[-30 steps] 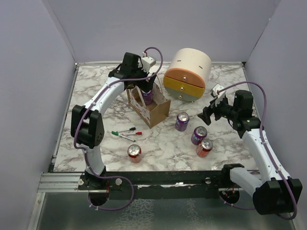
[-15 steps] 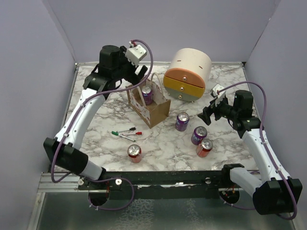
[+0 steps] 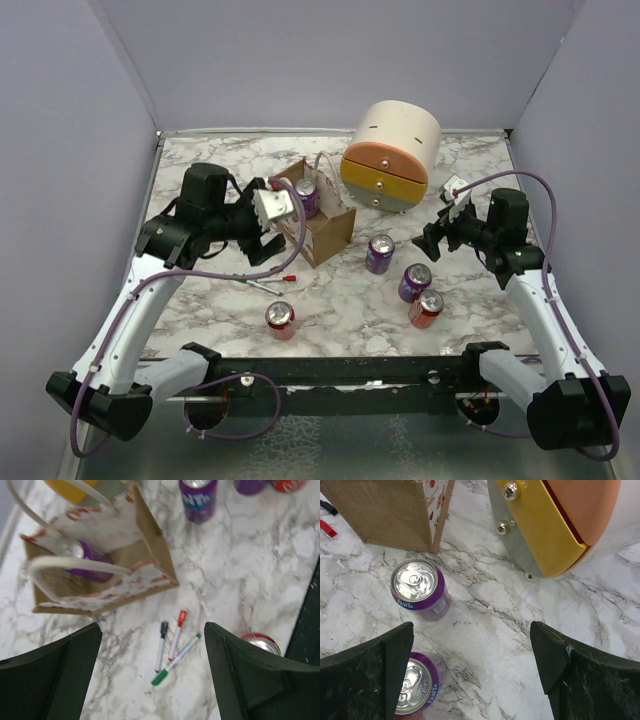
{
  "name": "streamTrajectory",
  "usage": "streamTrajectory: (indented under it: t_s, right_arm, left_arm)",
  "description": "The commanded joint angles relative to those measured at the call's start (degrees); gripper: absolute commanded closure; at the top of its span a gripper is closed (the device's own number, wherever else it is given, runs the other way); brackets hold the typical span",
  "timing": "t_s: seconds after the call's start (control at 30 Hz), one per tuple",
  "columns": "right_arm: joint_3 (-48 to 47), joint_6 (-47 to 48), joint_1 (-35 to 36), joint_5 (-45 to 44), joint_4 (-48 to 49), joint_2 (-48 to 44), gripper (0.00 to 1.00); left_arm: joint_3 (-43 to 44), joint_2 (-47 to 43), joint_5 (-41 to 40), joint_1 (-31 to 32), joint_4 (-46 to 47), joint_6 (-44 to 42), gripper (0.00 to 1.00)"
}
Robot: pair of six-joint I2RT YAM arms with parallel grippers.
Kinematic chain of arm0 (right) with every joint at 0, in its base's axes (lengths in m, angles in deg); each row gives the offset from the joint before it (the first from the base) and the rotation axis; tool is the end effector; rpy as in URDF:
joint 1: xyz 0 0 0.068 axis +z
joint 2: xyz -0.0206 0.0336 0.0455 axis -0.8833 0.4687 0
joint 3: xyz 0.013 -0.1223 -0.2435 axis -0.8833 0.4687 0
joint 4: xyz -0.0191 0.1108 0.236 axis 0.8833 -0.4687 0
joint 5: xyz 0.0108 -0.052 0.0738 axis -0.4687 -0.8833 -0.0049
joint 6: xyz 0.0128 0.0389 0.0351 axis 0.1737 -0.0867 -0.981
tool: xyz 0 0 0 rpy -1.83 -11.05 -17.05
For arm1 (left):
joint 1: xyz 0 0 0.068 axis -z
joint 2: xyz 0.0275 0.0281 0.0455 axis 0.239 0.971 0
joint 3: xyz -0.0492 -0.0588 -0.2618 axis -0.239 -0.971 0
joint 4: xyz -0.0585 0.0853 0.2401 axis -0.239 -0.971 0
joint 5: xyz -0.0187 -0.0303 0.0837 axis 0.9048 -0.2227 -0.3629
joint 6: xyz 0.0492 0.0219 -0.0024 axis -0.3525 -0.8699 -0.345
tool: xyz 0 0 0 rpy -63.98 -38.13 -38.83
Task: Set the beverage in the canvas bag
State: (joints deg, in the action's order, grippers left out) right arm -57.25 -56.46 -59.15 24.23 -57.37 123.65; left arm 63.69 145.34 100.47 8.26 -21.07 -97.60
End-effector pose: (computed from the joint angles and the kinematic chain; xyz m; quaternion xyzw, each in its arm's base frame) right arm 0.2102 0.0313 0.2894 -0.3269 0.7861 0.1861 0.4905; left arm 0.1888 -0.0972 0.4011 0.5121 0.6888 -0.1979 0.4735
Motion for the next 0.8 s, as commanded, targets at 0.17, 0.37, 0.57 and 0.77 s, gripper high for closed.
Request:
streamTrajectory:
  t_s: [0.17, 0.37, 0.57, 0.77]
  right_arm:
    - [0.2, 0.2, -0.3, 0.8, 0.9, -1.7, 0.0]
    - [0.2, 0.4, -0.3, 0.3, 0.9, -1.6, 0.0]
    - [0.3, 0.4, -0.3, -0.1, 0.9, -1.0, 0.0]
    - [0.4, 0.4, -0.3, -0.3, 1.0, -0.7, 0.0]
  left_arm:
    - [-9.6, -7.2, 0.1, 0.7, -23.3, -18.0, 0.14]
    - [-16.0, -7.1, -5.6, 0.7, -25.6, -22.3, 0.14]
    - [-21.3, -4.3, -4.5, 1.1, -22.7, -24.8, 0.14]
    - [-25.5, -1.3, -4.2, 4.2, -17.6, -24.8, 0.13]
